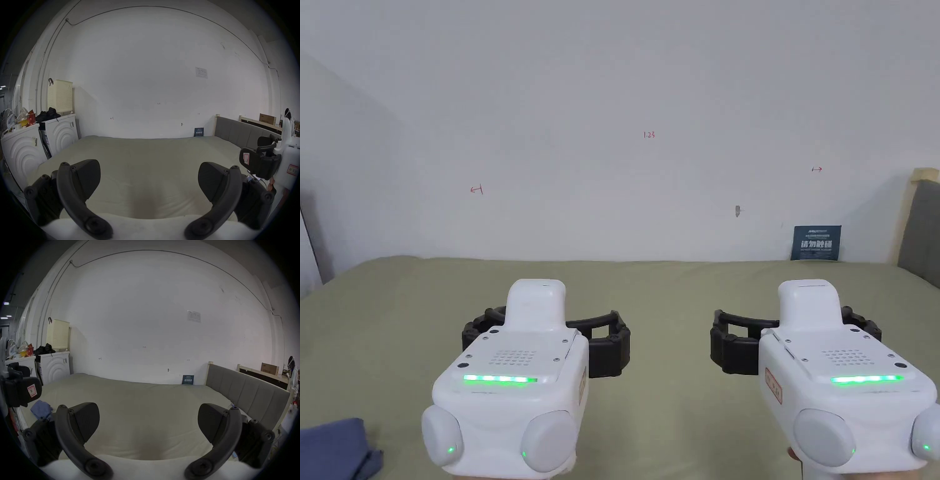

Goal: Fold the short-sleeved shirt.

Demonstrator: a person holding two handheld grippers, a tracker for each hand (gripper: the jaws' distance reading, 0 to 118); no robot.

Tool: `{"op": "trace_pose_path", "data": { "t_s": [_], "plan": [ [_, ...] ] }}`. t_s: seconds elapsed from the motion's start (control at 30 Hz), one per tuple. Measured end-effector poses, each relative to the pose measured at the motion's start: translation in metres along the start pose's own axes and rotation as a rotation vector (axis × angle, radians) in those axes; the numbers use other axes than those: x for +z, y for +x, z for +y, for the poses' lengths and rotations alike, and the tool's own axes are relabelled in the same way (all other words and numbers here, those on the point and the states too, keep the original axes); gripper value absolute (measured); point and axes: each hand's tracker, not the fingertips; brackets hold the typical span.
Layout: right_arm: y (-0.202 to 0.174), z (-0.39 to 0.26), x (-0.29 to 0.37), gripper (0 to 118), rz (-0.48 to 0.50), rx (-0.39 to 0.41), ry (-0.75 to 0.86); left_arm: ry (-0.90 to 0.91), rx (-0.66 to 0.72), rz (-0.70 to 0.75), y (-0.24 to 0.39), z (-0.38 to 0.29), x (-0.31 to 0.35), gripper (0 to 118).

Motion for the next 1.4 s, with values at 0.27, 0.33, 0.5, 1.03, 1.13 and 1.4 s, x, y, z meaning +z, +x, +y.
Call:
{"op": "trace_pose_path", "data": {
  "t_s": [0.27,0.33,0.5,1.03,1.13,1.4],
  "plan": [
    [0.001,0.006,0.0,118,-0.001,-0.071,-0.076,-0.013,0.001,-0.005,0.001,0.0,-0.002,118],
    [0.001,0.004,-0.003,118,-0.014,-0.066,-0.074,-0.013,0.0,-0.006,0.001,0.0,-0.002,118],
    [0.008,0.002,-0.005,118,0.047,-0.115,-0.114,-0.016,0.002,-0.008,0.003,0.001,-0.001,118],
    [0.005,-0.003,-0.01,118,0.02,-0.062,-0.091,-0.031,0.018,-0.019,0.004,0.003,0.004,118],
    [-0.001,-0.008,-0.009,118,-0.022,-0.013,-0.06,-0.033,0.013,-0.022,0.005,0.001,0.003,118],
    [-0.007,-0.004,-0.015,118,-0.12,-0.048,-0.225,-0.046,0.009,-0.027,0.007,-0.001,0.0,118]
  ]
}}
